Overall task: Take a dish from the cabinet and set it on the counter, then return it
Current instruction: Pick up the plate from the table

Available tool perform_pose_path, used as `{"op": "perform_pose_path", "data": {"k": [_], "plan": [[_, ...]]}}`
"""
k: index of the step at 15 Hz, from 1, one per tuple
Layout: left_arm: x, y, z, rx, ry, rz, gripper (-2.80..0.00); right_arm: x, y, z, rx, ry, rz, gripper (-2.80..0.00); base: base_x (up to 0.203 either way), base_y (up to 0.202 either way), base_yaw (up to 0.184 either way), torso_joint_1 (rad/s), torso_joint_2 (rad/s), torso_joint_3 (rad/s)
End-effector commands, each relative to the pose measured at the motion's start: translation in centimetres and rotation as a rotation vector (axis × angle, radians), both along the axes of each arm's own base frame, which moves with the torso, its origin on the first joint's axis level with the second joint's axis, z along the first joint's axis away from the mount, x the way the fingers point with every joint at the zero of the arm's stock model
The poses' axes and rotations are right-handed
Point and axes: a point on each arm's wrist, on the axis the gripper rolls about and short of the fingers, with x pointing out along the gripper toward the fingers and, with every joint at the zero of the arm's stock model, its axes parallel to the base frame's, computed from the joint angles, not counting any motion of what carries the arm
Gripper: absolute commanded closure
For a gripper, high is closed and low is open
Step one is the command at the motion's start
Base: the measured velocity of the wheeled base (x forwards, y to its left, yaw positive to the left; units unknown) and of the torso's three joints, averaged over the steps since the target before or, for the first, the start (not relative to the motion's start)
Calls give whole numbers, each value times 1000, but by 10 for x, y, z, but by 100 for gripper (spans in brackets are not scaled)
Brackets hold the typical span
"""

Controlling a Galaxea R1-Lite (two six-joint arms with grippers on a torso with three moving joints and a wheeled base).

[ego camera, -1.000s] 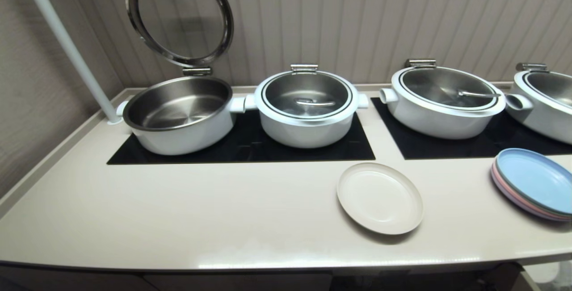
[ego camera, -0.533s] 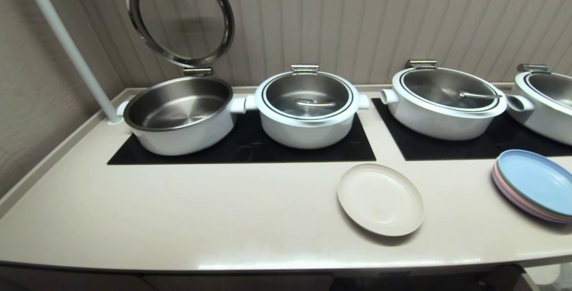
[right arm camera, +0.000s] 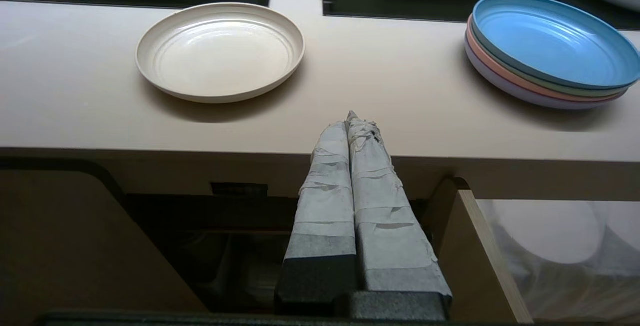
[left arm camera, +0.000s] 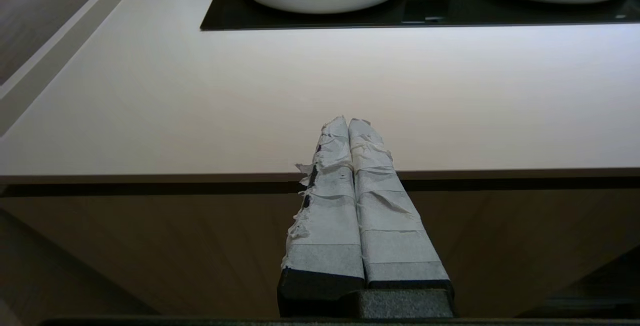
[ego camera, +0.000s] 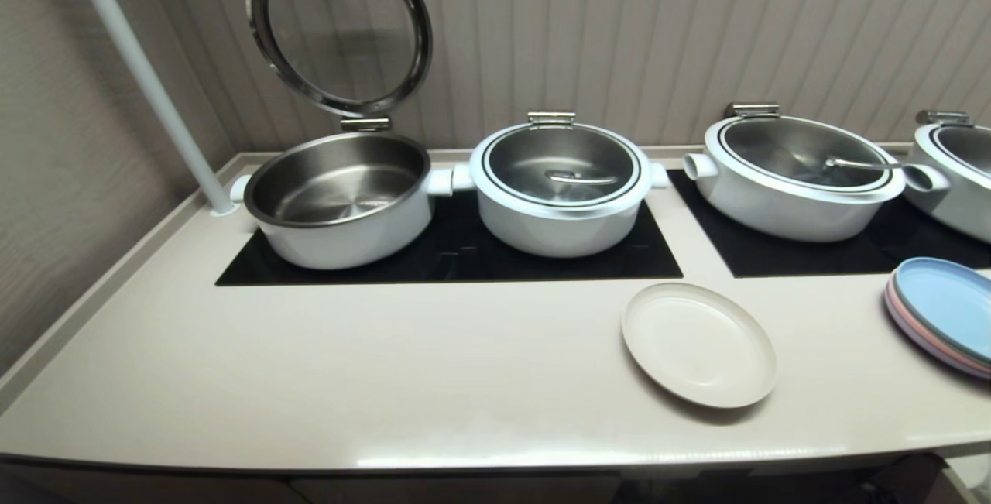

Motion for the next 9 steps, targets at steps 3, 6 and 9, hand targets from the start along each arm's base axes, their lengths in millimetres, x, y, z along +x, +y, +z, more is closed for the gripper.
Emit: {"op": "perform_pose_path", "data": {"k": [3,6,9], "plan": [[0,0,0,-1,0,0,0,0,0,0,-1,2,0,0,0,0,0,0,0,0],[0,0,0,-1,0,0,0,0,0,0,0,2,0,0,0,0,0,0,0,0],[0,0,0,-1,0,0,0,0,0,0,2,1,0,0,0,0,0,0,0,0]]}}
